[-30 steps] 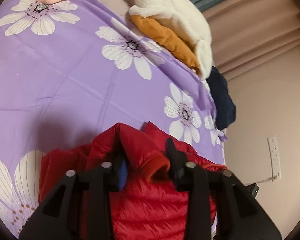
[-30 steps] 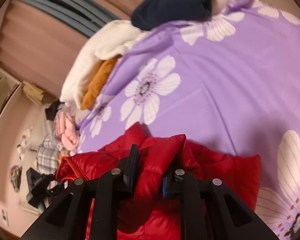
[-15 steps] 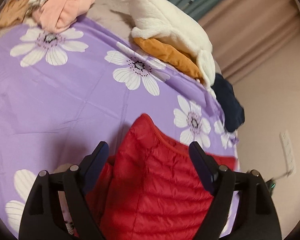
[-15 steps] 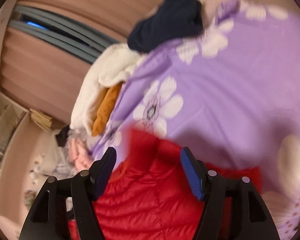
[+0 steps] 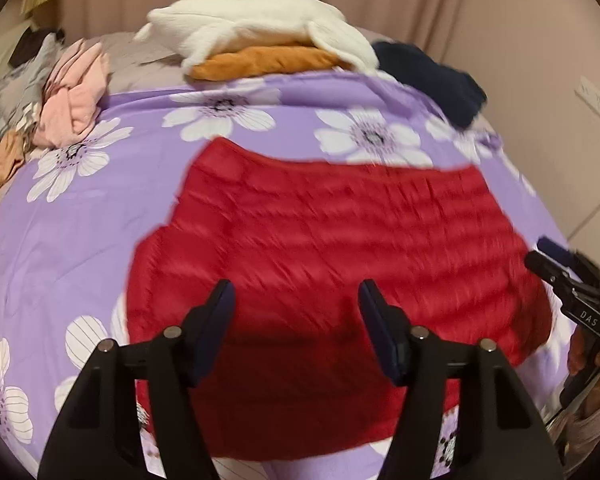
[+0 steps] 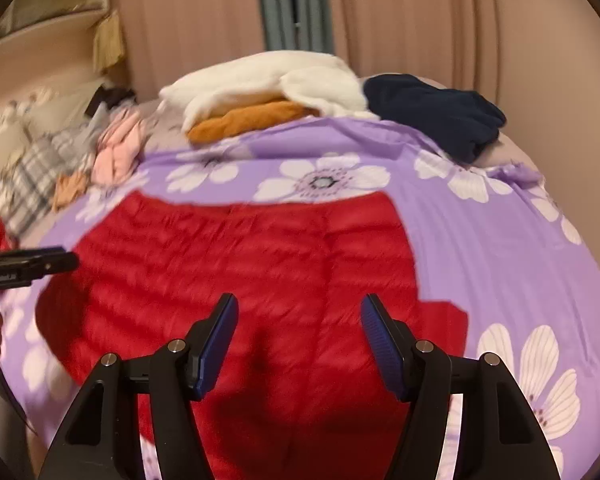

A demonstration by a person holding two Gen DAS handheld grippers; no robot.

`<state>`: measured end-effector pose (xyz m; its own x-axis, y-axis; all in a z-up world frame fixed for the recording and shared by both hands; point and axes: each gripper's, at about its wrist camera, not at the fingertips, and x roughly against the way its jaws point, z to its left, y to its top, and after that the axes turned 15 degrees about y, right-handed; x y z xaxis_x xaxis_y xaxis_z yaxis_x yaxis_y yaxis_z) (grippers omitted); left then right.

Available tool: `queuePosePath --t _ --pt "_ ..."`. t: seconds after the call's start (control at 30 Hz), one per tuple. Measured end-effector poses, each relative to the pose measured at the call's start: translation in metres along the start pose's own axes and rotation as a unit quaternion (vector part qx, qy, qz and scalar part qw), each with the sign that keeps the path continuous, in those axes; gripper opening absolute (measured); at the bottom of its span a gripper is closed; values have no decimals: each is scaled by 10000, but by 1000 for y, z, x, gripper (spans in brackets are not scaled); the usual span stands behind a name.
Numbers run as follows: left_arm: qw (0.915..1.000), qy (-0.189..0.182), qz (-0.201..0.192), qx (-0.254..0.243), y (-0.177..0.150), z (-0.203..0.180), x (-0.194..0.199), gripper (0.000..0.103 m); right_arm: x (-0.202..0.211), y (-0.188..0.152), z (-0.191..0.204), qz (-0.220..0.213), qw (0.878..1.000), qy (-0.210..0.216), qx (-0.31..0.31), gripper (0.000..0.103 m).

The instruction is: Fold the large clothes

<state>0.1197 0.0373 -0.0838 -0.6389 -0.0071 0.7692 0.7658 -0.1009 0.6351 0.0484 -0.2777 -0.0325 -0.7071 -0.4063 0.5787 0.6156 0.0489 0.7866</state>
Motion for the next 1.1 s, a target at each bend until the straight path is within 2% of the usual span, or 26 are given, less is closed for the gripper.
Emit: queuePosePath --t 0.1,0.2,0.33,0.5,0.67,0.87,1.0,1.1 --pt "9996 43 133 -234 -12 -16 -12 57 -10 -9 0 223 9998 1 7 66" --pt "9980 184 361 -477 -24 -28 -34 57 -29 -17 -13 532 9981 32 -305 65" --pt "9972 177 478 -544 -29 -28 -47 58 -41 -26 -22 669 9963 149 -524 65" --pt "9976 52 597 -337 -30 -22 -51 60 -43 -31 -21 660 9958 166 -607 65" --pt "9980 -98 617 33 -33 -10 -27 59 -28 -29 -14 682 9957 70 -622 65" --pt "9983 124 427 377 -48 8 3 59 7 -30 1 354 9989 -26 -308 65" --pt "9962 154 629 587 -63 16 -3 59 17 -37 -1 287 9990 1 -330 65" --pt "9953 176 734 604 -69 15 -9 59 11 -43 -9 430 9977 41 -520 65"
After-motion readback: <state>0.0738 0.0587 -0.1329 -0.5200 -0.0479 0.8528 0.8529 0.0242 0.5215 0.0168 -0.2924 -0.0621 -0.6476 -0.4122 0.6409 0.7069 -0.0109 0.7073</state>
